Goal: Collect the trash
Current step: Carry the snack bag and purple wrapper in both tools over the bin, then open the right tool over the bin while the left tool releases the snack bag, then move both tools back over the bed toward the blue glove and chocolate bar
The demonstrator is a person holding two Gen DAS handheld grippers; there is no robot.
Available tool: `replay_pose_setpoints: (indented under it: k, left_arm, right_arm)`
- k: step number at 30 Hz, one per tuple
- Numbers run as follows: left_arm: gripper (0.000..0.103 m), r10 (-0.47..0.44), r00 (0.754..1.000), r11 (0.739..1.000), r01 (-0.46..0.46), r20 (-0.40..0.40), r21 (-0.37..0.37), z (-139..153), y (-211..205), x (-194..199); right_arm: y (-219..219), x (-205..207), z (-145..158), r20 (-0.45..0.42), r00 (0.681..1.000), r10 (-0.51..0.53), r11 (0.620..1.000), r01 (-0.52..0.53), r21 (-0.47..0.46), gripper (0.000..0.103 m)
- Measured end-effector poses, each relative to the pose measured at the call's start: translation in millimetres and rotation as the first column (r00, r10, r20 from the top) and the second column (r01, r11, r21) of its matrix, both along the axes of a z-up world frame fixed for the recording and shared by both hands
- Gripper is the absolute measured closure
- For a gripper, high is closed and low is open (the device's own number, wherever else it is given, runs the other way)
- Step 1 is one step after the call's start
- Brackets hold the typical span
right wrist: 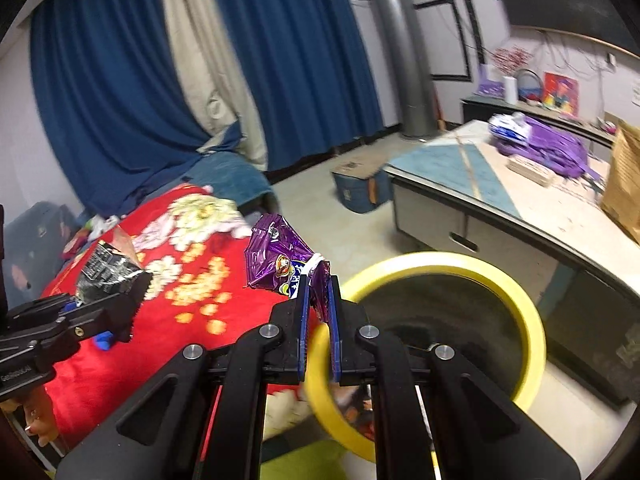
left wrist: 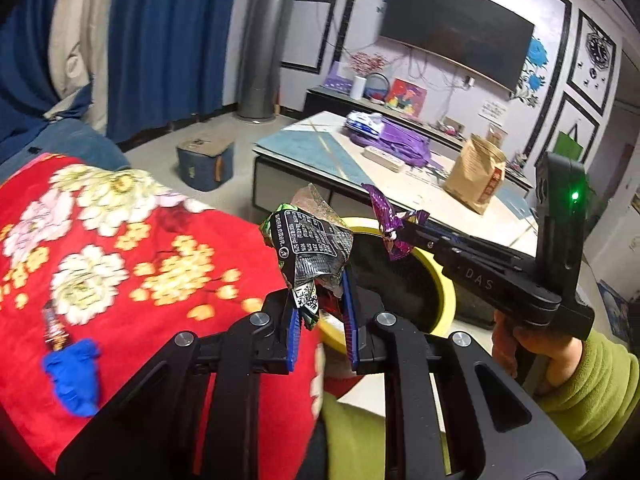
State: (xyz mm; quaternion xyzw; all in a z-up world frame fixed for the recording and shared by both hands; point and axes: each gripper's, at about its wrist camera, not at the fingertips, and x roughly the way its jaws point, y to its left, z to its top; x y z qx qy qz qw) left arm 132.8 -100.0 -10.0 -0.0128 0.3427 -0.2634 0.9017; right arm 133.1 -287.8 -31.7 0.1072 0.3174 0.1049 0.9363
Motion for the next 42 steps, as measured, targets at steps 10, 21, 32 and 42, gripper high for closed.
replay_pose_setpoints:
  k: [10, 21, 32, 42]
  left_arm:
    - [0.090, -0.107, 0.992, 0.994, 0.108, -0.061, 0.002, -26.0, -59.3, 24.6]
    - [0.081, -0.145, 0.982, 0.988, 0.150, -0.120, 0.035, -55.0, -99.8, 49.8]
    - [0.024, -0.100, 0.989, 0.993, 0.106, -0.110, 0.049, -58.9, -101.5, 62.8]
    - [0.011, 0.013, 0.998, 0.999, -0.011, -0.065, 0.036, -41.8, -73.5, 60.7]
  right_arm:
    - [-61.1, -8.2, -33.5, -0.094, 0.984, -0.153, 0.987, 0.156, 0.028, 0.094]
    - [-99.5, -5.2, -64.2, -0.199, 0.950, -0.242, 0.961, 0.262, 0.084, 0.091]
    - [-111.3, -1.0, -74.4, -0.226, 0.932, -0.282, 0.942, 0.313, 0.117, 0.052]
    - [-106.3, -5.4, -61.0, -0.173, 0.938, -0.301, 0.941, 0.321, 0.105, 0.043]
